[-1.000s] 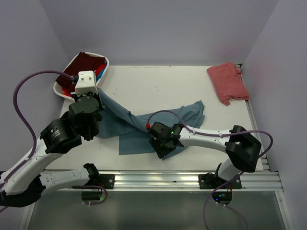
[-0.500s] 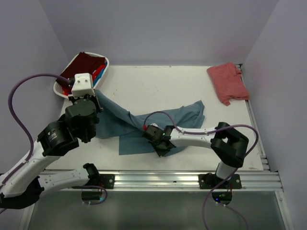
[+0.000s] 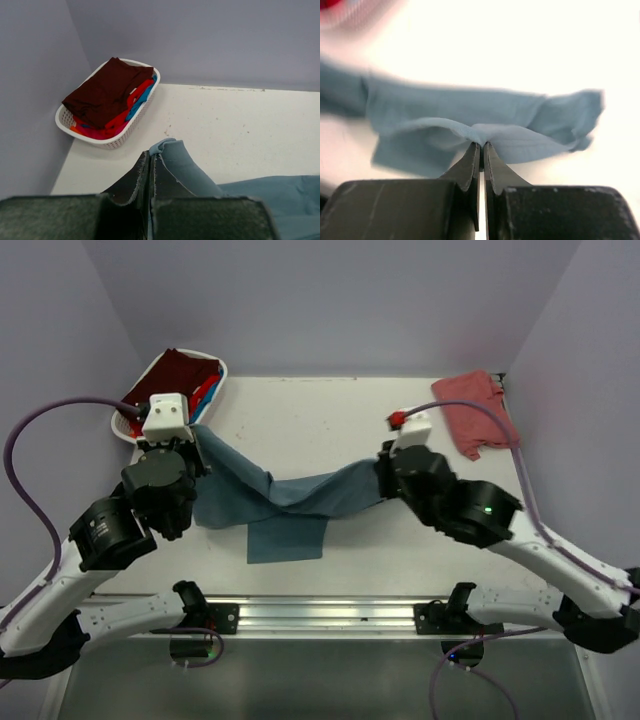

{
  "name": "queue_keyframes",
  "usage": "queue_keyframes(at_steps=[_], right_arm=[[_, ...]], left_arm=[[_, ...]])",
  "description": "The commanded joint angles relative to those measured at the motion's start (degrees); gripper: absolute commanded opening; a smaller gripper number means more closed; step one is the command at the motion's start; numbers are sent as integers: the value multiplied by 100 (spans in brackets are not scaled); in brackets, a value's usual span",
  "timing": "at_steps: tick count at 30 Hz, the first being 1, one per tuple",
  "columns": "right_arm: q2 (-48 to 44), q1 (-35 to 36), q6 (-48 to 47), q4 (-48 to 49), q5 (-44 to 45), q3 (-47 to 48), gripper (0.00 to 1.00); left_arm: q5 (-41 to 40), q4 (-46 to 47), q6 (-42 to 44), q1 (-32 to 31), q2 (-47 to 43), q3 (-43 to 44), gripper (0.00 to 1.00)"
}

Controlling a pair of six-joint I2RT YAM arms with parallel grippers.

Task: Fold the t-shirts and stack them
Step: Flatten the tshirt out

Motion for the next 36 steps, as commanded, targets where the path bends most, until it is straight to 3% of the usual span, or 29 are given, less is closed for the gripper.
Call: queue_keyframes(at_steps=[1,5,9,13,16,17,19,26,33,35,36], right_arm=[[-589,-219,-798,-211,1995,635,0],[-731,-544,-1662,446,2632,1180,0],[-688,-1500,-1838,588,2606,1778,0],[-258,-2020,-2190,773,2642,2437,0],[339,-2521,-2296,721,2090,3034,0],[463,-2644,-2261,608,1765,3297,0],[883,-3092,-2121,467,1412,3719,0],[2747,-4753,-1602,-544,-803,5363,0],[4331,-5080,-1549,-948,-1349,7077,0],[4052,-5089,-1558,-653,-1367,6774,0],[3432,-5071,-1601,-372,-1454,6406,0]], left_arm=[[389,768,442,43,31,257,0],[732,1507,1310,43,338,468,0],[758,2447,2278,43,804,906,0],[969,3169,2885,121,1384,1364,0],[1977,2392,2196,787,2383,2259,0],[2842,2109,1939,1094,2631,2845,0],[3595,1564,1560,2105,3314,3384,0],[5800,1245,610,3855,4961,4870,0],[6770,1403,127,5155,5736,5004,0],[6867,1779,109,5324,5088,4228,0],[6902,2103,117,5334,4407,3908,0]])
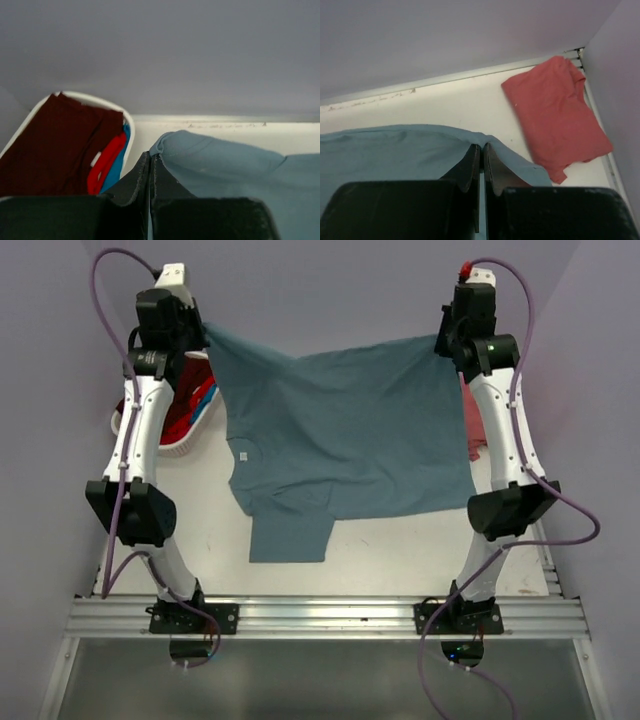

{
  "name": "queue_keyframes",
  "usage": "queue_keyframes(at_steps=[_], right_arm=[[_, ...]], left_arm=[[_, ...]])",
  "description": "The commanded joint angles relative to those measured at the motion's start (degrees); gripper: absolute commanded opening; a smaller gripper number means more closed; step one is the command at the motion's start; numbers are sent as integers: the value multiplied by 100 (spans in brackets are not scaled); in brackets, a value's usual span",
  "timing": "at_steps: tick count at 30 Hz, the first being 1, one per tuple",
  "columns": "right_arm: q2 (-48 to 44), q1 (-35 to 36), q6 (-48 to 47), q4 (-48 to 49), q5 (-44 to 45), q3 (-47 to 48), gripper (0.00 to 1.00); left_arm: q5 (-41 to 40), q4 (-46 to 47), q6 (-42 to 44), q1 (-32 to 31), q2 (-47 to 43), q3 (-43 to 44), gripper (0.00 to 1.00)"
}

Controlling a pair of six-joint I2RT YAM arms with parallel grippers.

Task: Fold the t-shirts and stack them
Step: Flatten the tshirt out

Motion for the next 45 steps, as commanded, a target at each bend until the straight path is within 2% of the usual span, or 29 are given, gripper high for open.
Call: queue_keyframes(at_steps=[1,2,3,4,5,6,7,9,10,12,14,16,19,24,27,28,33,35,41,45], right_arm=[[-1507,-44,-39,591,-475,-890,0],[-1947,-9,-65,1195,-546,-1359,0],[-2987,26,-135,1531,-590,-1842,0],[-3536,61,-214,1865,-677,-2343,0],[-4064,87,-276,2460,-765,-3279,0],[-4678,122,-355,2666,-897,-3698,0],[-5642,123,-390,2816,-950,-4311,0],[-6883,123,-504,3055,-1108,-4755,0],[-7213,123,-557,3064,-1178,-4965,0],[-7583,105,-672,2933,-1311,-5011,0],[-7752,105,-716,2696,-1206,-4819,0],[-7656,105,-646,2651,-909,-4539,0],[-6945,114,-567,1942,-460,-3846,0],[-5311,114,-330,948,490,-2957,0],[-4556,105,-75,454,596,-2945,0],[-4448,105,4,427,579,-3198,0],[-3860,105,444,831,648,-4500,0],[-3307,97,462,1068,649,-4940,0],[-1577,35,541,1604,509,-4828,0],[-1248,26,576,1868,438,-4555,0]], left_arm=[[649,820,-222,208,-1710,-899,0],[650,926,-186,199,-2122,-1191,0],[571,1023,-125,112,-2562,-1464,0],[536,1076,32,7,-3514,-1736,0],[457,1129,103,-90,-4029,-2270,0],[500,1242,139,-343,-4547,-2519,0],[596,1278,148,-441,-5509,-2730,0],[781,1340,104,-521,-6742,-3258,0],[834,1340,78,-521,-7063,-3390,0],[1089,1340,60,-513,-7678,-3593,0],[1272,1305,-1,-504,-7821,-3489,0],[1370,1235,-63,-504,-7717,-3174,0],[1143,1165,7,-591,-7287,-2927,0],[-51,1006,375,-899,-6226,-2986,0],[-869,1155,534,-1031,-5557,-3389,0],[-1019,1234,561,-1040,-5398,-3539,0],[-1854,1760,649,-1014,-4248,-4462,0],[-2065,1902,675,-970,-3877,-4823,0],[-1874,2148,412,-540,-2260,-4842,0],[-1846,2236,394,-451,-1425,-4395,0]])
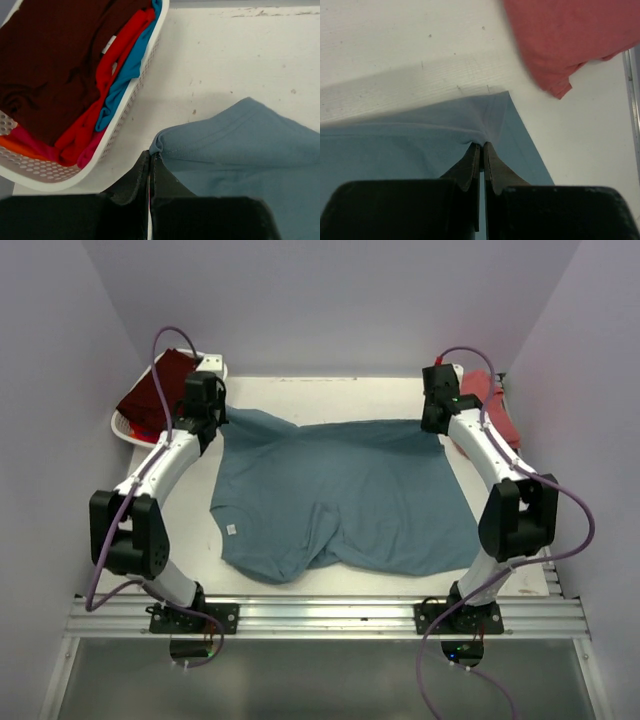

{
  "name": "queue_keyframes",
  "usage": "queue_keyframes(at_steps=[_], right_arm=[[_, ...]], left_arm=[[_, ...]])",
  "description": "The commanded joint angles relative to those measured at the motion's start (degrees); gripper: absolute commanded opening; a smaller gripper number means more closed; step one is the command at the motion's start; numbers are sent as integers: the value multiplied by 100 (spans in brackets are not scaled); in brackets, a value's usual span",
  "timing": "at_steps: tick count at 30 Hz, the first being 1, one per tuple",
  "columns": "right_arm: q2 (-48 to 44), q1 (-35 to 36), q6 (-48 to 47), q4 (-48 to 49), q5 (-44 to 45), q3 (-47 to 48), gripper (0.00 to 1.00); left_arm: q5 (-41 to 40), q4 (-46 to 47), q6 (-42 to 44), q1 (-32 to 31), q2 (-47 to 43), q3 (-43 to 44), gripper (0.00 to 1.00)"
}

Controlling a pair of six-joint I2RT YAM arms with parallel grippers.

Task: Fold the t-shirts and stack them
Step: Flatten the tshirt out

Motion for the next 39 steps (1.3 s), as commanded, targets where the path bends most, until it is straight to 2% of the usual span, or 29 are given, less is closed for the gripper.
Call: queue_keyframes(at_steps=[1,5,7,8,9,10,13,15,16,18,20,22,24,26,27,28,30,31,32,34,35,37,38,39], right_arm=[[-94,-50,119,725,-3,466,0],[-882,-50,76,1235,-547,116,0],[-1918,-42,49,1820,-1328,-533,0],[-2323,-42,23,2016,-1575,-779,0],[-3179,-33,23,2184,-2186,-999,0],[-3588,-24,-21,2377,-2462,-1332,0],[-5036,2,-144,2257,-3666,-1520,0],[-5760,20,-119,2325,-4308,-1634,0],[-6390,29,-31,2509,-4798,-1678,0],[-6982,20,277,2729,-5222,-1757,0],[-7745,-6,461,2906,-5374,-1810,0],[-8030,-6,427,2662,-5164,-1645,0],[-8075,-15,120,2362,-4323,-1485,0],[-7891,-7,75,2020,-3427,-1406,0],[-7499,-15,75,1862,-2735,-1284,0],[-7181,-7,101,1521,-2424,-1204,0],[-6244,-6,84,1220,-1836,-1055,0],[-5959,-6,67,1105,-1675,-959,0],[-5678,-15,75,1095,-1500,-931,0],[-4784,-15,84,999,-1140,-792,0],[-4466,-7,58,981,-1068,-730,0],[-3668,-15,49,981,-805,-650,0],[-3402,-15,23,964,-734,-615,0],[-3155,-15,14,929,-698,-571,0]], left_arm=[[-179,584,-109,95,292,603,0],[337,655,-188,157,83,700,0],[802,663,-363,157,-610,534,0],[1023,733,-407,157,-1309,411,0],[1226,760,-434,148,-1707,280,0],[1402,760,-460,131,-2137,35,0],[2419,593,-443,-18,-3948,-205,0],[2921,287,-512,-107,-5166,-74,0],[3150,181,-565,-107,-5531,-4,0],[3660,-135,-749,-89,-6408,338,0],[4108,-311,-970,111,-6816,655,0],[4294,-505,-1110,122,-7046,1016,0],[4392,-366,-1119,104,-7064,982,0],[4008,-347,-944,-53,-7003,946,0],[3761,-460,-770,-124,-6872,929,0],[3489,-514,-681,-194,-6792,920,0],[2427,-716,-505,-457,-6406,972,0],[2031,-743,-252,-702,-6257,955,0],[1114,-691,-119,-861,-6090,938,0],[125,-559,380,-1221,-5475,832,0],[-880,-341,618,-1693,-5229,797,0],[-1914,55,1363,-2353,-4368,631,0],[-2467,292,1550,-2452,-3722,639,0],[-2507,198,1544,-2488,-3402,891,0]])
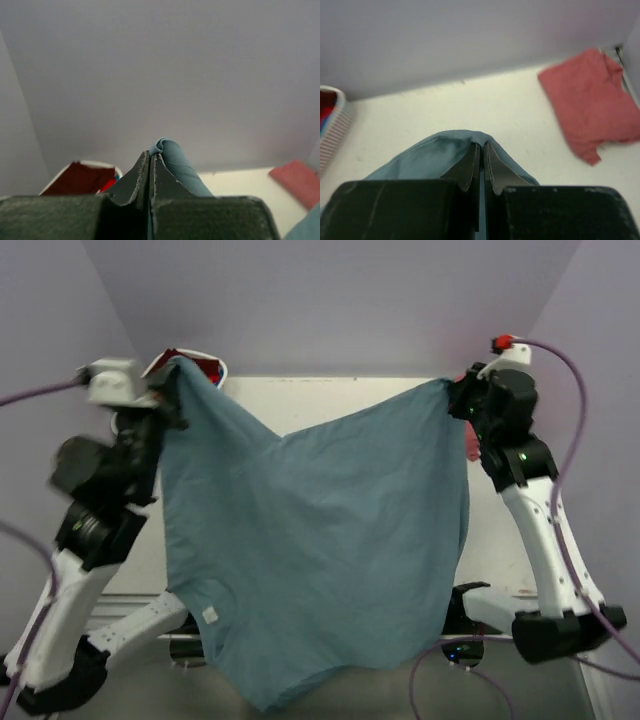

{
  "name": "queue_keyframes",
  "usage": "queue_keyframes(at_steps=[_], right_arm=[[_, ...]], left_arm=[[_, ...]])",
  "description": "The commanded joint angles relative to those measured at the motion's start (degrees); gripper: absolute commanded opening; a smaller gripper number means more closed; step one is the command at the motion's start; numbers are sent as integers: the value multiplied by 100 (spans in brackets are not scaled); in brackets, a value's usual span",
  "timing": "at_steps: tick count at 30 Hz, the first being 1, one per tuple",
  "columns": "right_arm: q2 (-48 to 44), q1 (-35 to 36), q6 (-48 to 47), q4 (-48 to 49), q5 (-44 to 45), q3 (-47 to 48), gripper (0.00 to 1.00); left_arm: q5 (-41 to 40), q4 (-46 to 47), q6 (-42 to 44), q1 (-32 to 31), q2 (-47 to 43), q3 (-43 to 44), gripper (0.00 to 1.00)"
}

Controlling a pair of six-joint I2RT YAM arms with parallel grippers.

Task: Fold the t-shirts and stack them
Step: Flatten the tshirt out

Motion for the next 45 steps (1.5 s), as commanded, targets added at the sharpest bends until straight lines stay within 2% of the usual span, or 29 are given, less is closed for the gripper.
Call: queue_keyframes(at_steps=[1,3,4,5,7,12,17,23,36,39,42,44,45], right_arm=[[969,-20,-104,-592,784,226,0],[1420,-20,-104,-620,775,245,0],[1605,-20,-113,-629,749,245,0],[1938,-20,-104,-585,705,210,0],[2247,-20,-139,-523,670,140,0],[3283,-20,-139,-296,714,175,0],[3523,-20,-61,206,643,-27,0],[3470,-20,-113,575,837,-142,0],[4261,-90,10,558,1460,833,0],[4183,-99,89,646,1531,755,0],[3825,-107,36,471,840,729,0],[3376,-99,72,653,356,510,0],[3017,-99,72,872,-12,100,0]], left_arm=[[-1940,54,888,-294,1391,217,0],[-1265,52,538,-76,2023,342,0],[-941,-17,327,439,2218,386,0],[-563,-148,151,705,2568,404,0],[-297,-106,-87,1101,2834,124,0],[-23,474,-395,1595,3739,-764,0],[21,527,-545,1894,4662,-581,0],[170,660,-668,2132,5163,-300,0],[460,975,-634,2272,6052,377,0],[478,1160,-633,2281,6070,543,0],[819,826,-755,2299,5913,799,0],[1057,869,-870,2299,5308,695,0],[1206,940,-940,2290,5018,624,0]])
